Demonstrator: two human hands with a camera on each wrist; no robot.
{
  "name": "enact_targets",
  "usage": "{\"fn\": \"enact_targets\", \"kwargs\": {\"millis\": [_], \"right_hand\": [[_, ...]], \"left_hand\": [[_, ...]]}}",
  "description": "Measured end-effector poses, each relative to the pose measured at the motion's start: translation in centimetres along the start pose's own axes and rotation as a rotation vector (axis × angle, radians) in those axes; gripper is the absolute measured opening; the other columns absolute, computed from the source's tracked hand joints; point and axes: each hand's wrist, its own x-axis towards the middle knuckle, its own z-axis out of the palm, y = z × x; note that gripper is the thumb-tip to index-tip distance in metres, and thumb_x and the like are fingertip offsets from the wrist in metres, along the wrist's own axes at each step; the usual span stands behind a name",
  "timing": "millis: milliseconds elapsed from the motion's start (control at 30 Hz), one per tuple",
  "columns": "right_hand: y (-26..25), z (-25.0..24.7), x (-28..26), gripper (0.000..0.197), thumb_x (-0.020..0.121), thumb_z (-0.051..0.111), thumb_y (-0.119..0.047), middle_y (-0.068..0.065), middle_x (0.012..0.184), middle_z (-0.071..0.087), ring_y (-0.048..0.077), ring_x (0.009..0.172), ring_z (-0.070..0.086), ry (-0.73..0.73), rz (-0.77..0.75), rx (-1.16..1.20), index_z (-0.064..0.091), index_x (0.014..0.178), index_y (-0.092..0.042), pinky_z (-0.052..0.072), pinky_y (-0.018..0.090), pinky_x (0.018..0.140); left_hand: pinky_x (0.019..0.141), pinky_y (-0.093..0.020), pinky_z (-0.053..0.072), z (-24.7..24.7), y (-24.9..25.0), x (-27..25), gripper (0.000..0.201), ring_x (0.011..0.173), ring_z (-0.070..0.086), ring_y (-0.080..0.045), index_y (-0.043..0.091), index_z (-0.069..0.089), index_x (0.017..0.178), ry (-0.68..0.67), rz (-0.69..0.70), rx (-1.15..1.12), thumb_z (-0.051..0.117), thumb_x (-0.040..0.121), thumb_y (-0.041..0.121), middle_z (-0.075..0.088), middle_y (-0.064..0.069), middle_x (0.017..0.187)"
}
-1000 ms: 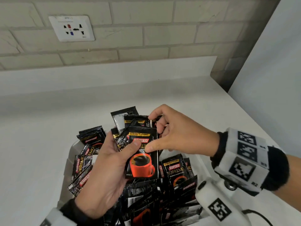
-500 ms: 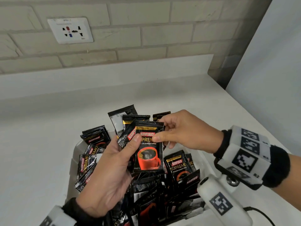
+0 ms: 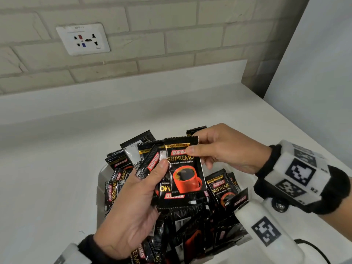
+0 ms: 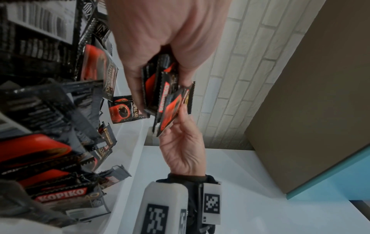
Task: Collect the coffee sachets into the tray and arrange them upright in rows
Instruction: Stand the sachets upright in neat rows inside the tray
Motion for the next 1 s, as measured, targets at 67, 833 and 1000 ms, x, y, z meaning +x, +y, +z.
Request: {"fn": "enact_targets", "kwargs": {"millis": [67, 833, 1000], "right_hand": [[0.0, -0.5, 0.3, 0.010, 0.085, 0.060, -0.008, 0.008, 0.073, 0.057, 0.004, 0.049, 0.047, 0.039, 0.017, 0.075, 0.066, 0.091, -0.003, 0.042, 0.015, 0.044], [3.2, -6.4, 5.1, 0.011, 0.080, 0.069, -0.025, -0.014, 0.080, 0.046, 0.006, 0.079, 0.046, 0.115, 0.000, -0.766, 0.059, 0.075, -0.028, 0.037, 0.021, 0.070], [3.5, -6.6, 5.9, 0.010, 0.079, 0.070, -0.028, -0.014, 0.074, 0.042, 0.002, 0.068, 0.041, 0.097, -0.020, -0.771, 0.061, 0.075, -0.029, 0.034, 0.019, 0.063]], "left_hand": [[0.057, -0.045, 0.059, -0.3, 0.1, 0.1, 0.049, 0.083, 0.071, -0.031, 0.000, 0.059, 0.116, 0.026, -0.003, -0.015, 0.063, 0.070, 0.014, 0.071, -0.022, 0.096], [0.050, -0.038, 0.058, -0.5, 0.7, 0.4, 0.035, 0.067, 0.072, -0.026, 0.001, 0.062, 0.101, 0.134, 0.126, 0.035, 0.063, 0.069, 0.015, 0.073, -0.018, 0.083], [0.047, -0.036, 0.057, -0.1, 0.4, 0.1, 0.024, 0.063, 0.071, -0.024, 0.005, 0.067, 0.090, 0.172, 0.134, 0.042, 0.061, 0.069, 0.015, 0.073, -0.016, 0.078]]}}
